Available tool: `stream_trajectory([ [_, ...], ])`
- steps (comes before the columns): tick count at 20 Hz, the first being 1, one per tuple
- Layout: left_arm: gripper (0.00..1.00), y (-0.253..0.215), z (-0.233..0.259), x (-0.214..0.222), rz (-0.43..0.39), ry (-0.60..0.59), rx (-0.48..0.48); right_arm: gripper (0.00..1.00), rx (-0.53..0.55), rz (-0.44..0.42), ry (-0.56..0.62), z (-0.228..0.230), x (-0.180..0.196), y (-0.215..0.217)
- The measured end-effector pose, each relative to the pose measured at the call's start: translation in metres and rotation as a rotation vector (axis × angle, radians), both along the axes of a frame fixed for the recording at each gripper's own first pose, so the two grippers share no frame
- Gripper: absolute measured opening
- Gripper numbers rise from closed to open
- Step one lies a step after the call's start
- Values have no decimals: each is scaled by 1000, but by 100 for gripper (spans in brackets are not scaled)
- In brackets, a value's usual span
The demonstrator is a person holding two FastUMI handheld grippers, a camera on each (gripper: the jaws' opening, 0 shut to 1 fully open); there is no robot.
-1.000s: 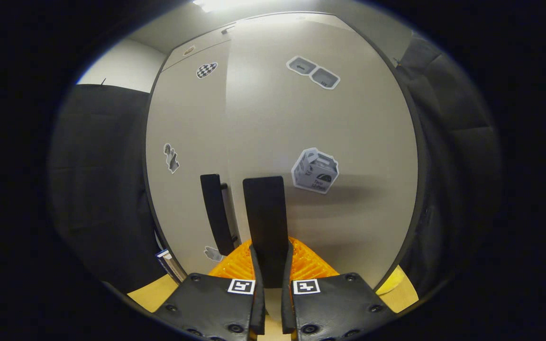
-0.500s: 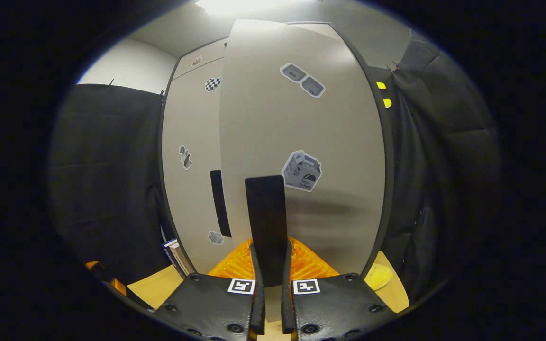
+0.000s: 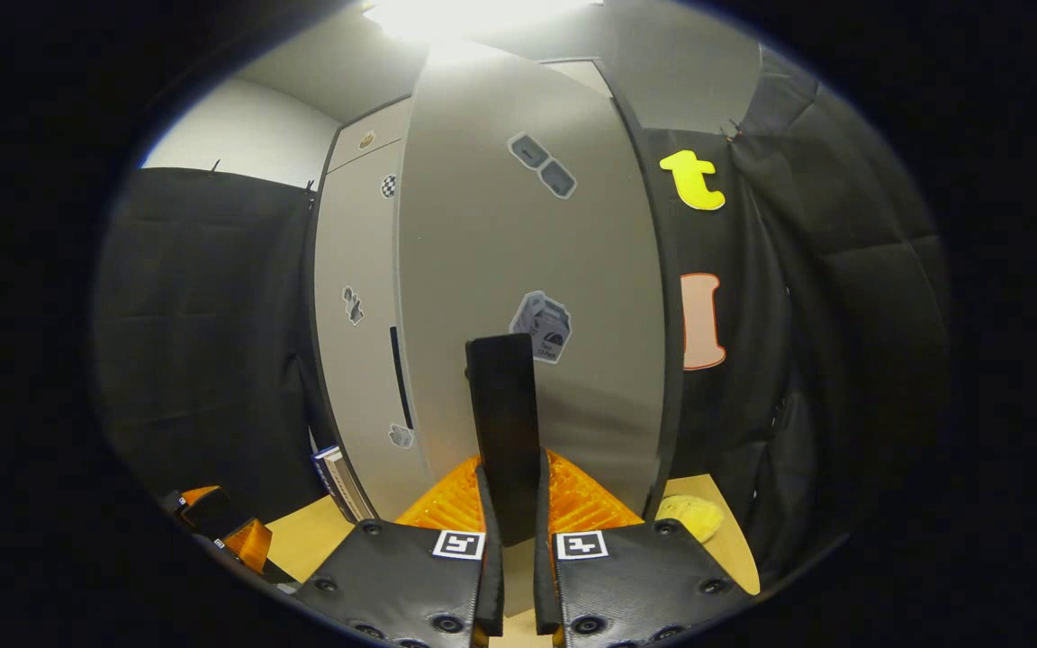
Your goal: Open the right door of the double-door shoe cabinet with the right hand, and open the left door with the left hand.
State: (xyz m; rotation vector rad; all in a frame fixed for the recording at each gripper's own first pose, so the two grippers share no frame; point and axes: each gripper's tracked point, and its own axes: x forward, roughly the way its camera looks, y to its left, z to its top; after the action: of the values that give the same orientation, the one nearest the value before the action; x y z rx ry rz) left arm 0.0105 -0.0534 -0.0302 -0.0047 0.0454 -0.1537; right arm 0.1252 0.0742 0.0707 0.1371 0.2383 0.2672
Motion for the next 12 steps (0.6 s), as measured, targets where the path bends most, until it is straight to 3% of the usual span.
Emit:
stream_trajectory([
  [9, 93, -67, -1, 6, -98, 14, -15, 13, -77, -74, -37, 2, 0, -34],
  [12, 93, -85, -3, 9, -116, 22, -17, 5, -113, -115, -63, 5, 6, -52],
])
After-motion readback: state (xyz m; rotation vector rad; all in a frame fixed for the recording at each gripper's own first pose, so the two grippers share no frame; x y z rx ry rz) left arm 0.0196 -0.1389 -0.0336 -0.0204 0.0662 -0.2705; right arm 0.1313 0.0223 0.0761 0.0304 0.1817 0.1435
